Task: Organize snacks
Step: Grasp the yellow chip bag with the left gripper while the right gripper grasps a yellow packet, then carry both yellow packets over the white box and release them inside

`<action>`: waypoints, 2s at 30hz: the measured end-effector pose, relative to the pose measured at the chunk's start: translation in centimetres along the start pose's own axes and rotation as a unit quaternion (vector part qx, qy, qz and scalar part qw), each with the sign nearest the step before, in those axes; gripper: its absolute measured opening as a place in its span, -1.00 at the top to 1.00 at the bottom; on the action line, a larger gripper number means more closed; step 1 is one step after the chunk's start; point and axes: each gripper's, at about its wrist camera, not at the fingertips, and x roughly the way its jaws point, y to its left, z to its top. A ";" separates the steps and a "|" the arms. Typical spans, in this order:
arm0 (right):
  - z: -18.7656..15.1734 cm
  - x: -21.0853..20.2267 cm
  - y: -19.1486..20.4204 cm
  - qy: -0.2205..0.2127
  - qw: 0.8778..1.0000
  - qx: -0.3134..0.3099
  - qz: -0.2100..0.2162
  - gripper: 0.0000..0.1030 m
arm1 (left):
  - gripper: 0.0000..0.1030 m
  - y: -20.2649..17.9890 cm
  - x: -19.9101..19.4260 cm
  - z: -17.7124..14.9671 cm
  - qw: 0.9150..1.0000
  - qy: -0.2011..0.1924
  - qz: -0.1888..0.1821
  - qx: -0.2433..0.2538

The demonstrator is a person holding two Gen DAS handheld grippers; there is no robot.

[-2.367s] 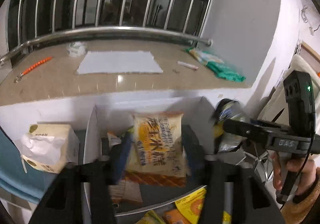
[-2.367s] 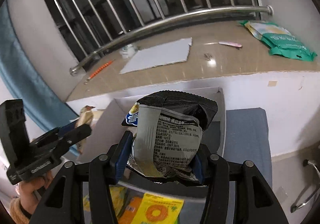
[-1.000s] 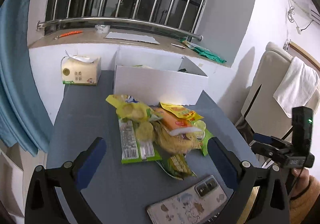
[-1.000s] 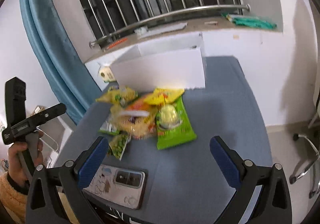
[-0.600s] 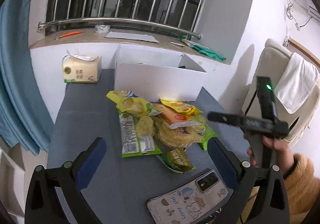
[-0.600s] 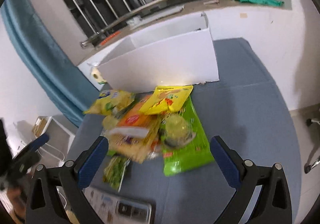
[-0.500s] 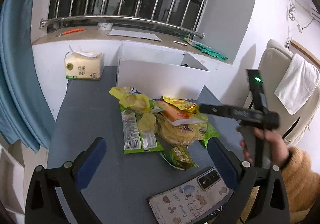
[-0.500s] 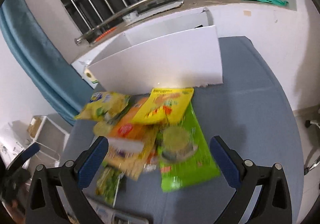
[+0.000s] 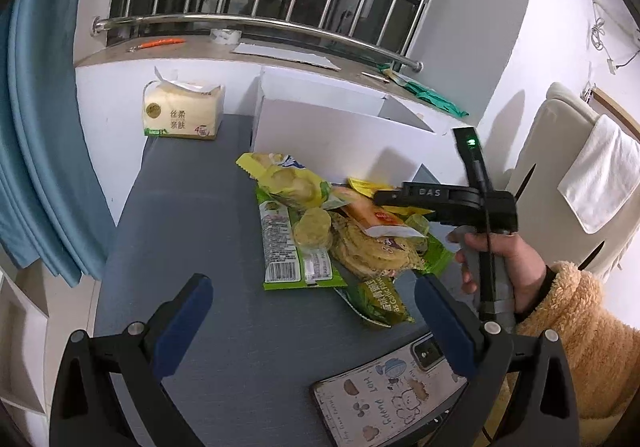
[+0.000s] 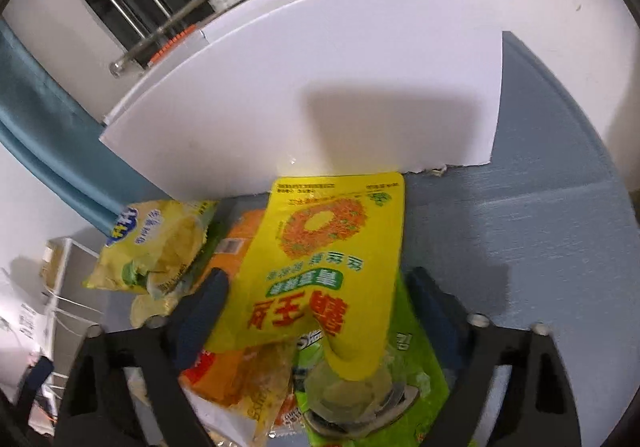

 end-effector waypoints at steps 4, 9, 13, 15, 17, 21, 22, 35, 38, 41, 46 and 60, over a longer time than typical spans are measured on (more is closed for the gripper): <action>0.3 -1.0 -1.5 -0.002 1.000 0.000 0.002 0.30 | -0.99 0.3 0.4 -0.1 1.000 0.005 0.002 -0.005; -0.5 -4.0 -1.6 -0.026 0.999 -0.030 0.023 0.42 | -1.00 0.1 1.2 0.3 1.000 0.009 -0.004 -0.005; -1.6 -7.1 -1.3 -0.052 0.997 -0.046 0.039 0.46 | -1.00 -0.1 2.6 1.9 1.000 0.014 -0.008 -0.001; -2.4 -8.7 -0.9 -0.065 0.995 -0.057 0.044 0.47 | -0.99 -0.1 4.0 3.0 1.000 0.021 -0.006 -0.004; -2.8 -9.5 -0.7 -0.071 0.995 -0.059 0.049 0.48 | -1.00 0.2 5.8 4.3 0.999 0.031 -0.005 -0.009; -4.2 -11.0 -0.5 -0.075 0.994 -0.063 0.050 0.51 | -0.99 1.6 9.9 6.4 0.996 0.071 0.012 -0.046; -4.4 -11.3 -0.5 -0.075 0.994 -0.060 0.053 0.51 | -1.00 2.0 10.7 6.8 0.995 0.076 0.010 -0.057; -6.9 -15.4 0.0 -0.103 0.990 -0.050 0.085 0.51 | -0.15 4.7 19.2 8.5 0.978 0.133 -0.037 -0.158; -7.2 -15.8 0.0 -0.105 0.990 -0.051 0.084 0.51 | 0.13 5.1 18.0 8.5 0.980 0.112 -0.050 -0.159; -7.4 -15.9 -0.4 -0.104 0.990 -0.045 0.090 0.51 | 0.15 4.7 15.8 8.5 0.987 0.085 -0.042 -0.130; -7.1 -15.5 -0.6 -0.106 0.989 -0.038 0.096 0.51 | 0.17 1.9 10.2 8.5 0.999 0.026 -0.011 -0.044; 3.5 -16.5 2.9 -0.165 0.980 -0.092 0.060 0.51 | 0.16 -2.0 7.8 18.5 0.997 -0.065 -0.028 0.036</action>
